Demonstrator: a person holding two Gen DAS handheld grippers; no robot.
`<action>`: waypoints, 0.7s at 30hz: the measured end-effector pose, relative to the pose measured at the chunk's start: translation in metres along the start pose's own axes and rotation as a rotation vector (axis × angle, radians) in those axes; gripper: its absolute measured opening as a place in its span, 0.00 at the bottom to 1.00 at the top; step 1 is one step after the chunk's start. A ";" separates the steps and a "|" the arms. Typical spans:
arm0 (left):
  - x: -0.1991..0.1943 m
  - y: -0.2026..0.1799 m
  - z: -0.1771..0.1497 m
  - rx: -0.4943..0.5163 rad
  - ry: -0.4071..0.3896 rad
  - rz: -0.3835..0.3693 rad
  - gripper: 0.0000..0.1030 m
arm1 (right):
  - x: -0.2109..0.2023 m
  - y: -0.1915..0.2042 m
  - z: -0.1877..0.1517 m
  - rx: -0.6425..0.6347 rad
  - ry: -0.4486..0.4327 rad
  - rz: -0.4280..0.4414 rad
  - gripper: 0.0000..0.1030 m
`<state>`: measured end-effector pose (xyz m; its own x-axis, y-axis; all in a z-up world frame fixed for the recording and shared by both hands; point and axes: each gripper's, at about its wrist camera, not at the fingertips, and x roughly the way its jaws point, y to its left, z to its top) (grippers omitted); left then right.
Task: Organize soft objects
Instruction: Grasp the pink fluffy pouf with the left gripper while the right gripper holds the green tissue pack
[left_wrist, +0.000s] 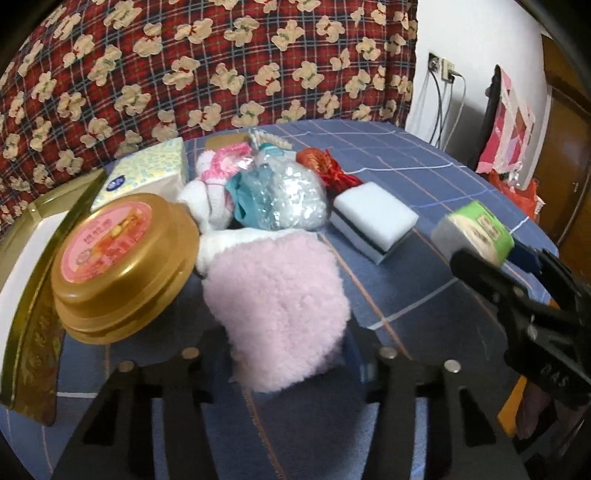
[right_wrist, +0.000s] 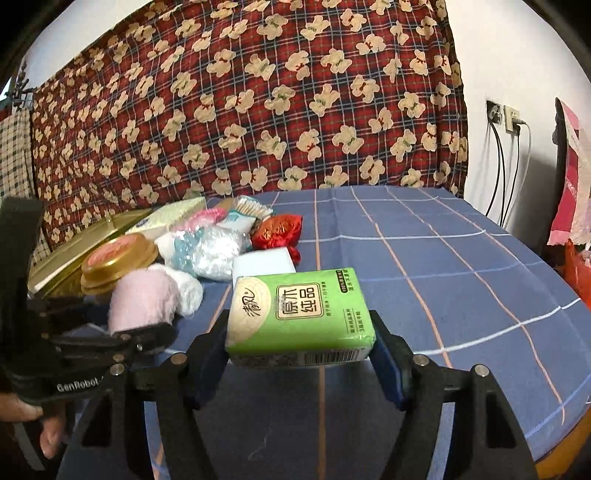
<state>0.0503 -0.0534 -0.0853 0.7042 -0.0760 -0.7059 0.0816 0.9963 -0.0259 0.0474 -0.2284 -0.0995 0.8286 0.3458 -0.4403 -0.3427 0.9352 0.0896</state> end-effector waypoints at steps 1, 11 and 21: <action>-0.002 0.000 0.000 0.001 -0.008 -0.007 0.37 | -0.001 0.000 0.002 -0.001 -0.008 0.000 0.69; -0.012 0.005 0.015 0.005 -0.069 -0.065 0.26 | 0.003 -0.005 0.039 0.014 -0.084 -0.022 0.69; -0.013 0.015 0.039 0.001 -0.137 -0.058 0.26 | 0.020 -0.003 0.065 0.014 -0.098 -0.031 0.69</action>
<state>0.0698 -0.0391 -0.0490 0.7880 -0.1382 -0.5999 0.1254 0.9901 -0.0633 0.0940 -0.2191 -0.0503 0.8782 0.3220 -0.3538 -0.3105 0.9463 0.0904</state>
